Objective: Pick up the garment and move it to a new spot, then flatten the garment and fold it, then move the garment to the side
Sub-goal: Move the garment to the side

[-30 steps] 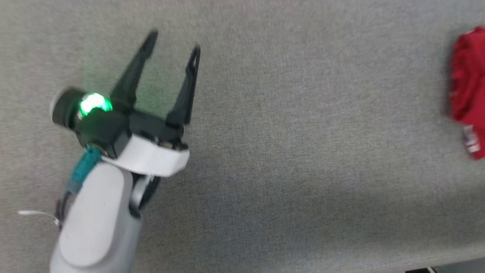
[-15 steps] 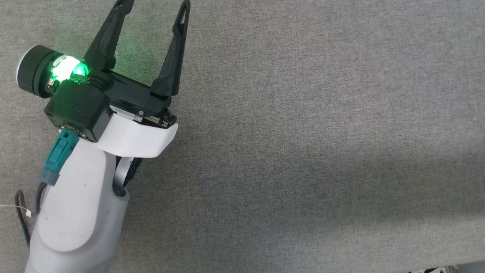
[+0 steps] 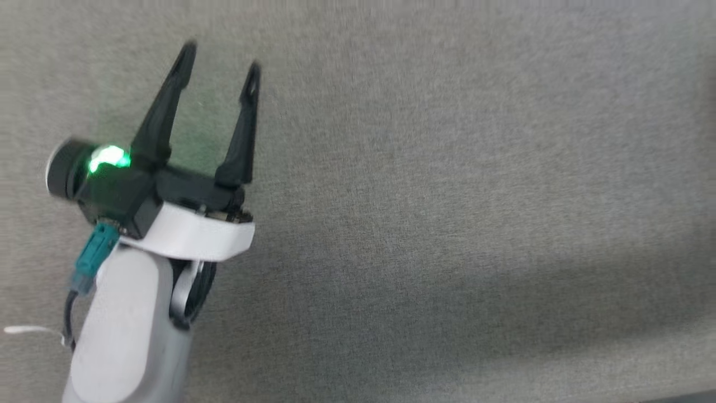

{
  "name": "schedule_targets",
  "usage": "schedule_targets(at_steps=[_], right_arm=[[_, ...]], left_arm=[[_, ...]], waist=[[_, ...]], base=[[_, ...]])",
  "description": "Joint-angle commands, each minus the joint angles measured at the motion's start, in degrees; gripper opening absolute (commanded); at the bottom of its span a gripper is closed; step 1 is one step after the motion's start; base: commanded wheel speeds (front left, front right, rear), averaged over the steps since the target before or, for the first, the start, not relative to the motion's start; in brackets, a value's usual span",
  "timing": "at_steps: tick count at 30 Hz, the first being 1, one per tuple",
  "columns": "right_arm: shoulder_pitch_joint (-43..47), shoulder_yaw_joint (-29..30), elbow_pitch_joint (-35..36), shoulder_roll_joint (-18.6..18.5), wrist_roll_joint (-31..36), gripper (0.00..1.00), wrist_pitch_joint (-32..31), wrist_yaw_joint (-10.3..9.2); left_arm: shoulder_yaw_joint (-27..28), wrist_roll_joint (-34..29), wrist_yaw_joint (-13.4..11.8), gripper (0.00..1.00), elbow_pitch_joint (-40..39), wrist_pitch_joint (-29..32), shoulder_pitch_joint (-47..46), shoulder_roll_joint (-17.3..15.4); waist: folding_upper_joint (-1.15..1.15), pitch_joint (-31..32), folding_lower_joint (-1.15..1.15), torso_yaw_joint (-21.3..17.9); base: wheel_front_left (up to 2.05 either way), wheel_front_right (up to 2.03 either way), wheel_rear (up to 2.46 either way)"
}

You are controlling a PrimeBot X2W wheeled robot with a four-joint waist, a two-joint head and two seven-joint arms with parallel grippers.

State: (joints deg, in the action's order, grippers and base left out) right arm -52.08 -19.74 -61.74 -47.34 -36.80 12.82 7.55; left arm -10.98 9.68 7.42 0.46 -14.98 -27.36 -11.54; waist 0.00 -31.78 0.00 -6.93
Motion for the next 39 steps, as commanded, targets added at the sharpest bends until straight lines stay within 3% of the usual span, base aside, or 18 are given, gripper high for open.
schedule_targets(at_steps=[1, 10, 16, 29, 39], right_arm=[[1.3, -1.4, 1.3, 0.4, 0.2, 1.0, 0.5, -0.12], [8.1, -12.4, 14.3, 6.0, -1.9, 1.0, 1.6, -0.1], [13.3, -14.0, 21.1, 10.1, -2.8, 1.0, 2.4, -0.09], [31.2, 1.9, 39.9, 17.3, 4.8, 1.0, 2.4, -0.09], [44.1, 13.2, 48.4, 20.5, 8.3, 1.0, 2.4, -0.09]], left_arm=[[0.7, 0.5, 0.1, 1.0, 0.4, -0.3, 1.8, 0.4], [7.2, 0.9, 0.0, 1.0, 1.9, -0.3, 14.5, 4.8], [9.5, 0.8, 0.0, 1.0, 3.7, -0.3, 20.2, 6.7], [12.8, 1.5, 0.0, 1.0, 3.9, -0.3, 26.2, 7.2], [13.8, 1.1, 0.0, 1.0, -0.2, -0.3, 32.2, 7.2]], waist=[[0.0, 4.3, 0.0, 0.9], [0.0, 13.3, 0.0, 4.9], [0.0, 16.5, 0.0, 7.7], [0.0, 23.0, 0.0, 10.2], [0.0, 26.9, 0.0, 11.1]], base=[[0.0, 0.0, 0.0], [0.0, 0.0, 0.0], [0.0, 0.0, 0.0], [0.0, 0.0, 0.0], [0.0, 0.0, 0.0]])
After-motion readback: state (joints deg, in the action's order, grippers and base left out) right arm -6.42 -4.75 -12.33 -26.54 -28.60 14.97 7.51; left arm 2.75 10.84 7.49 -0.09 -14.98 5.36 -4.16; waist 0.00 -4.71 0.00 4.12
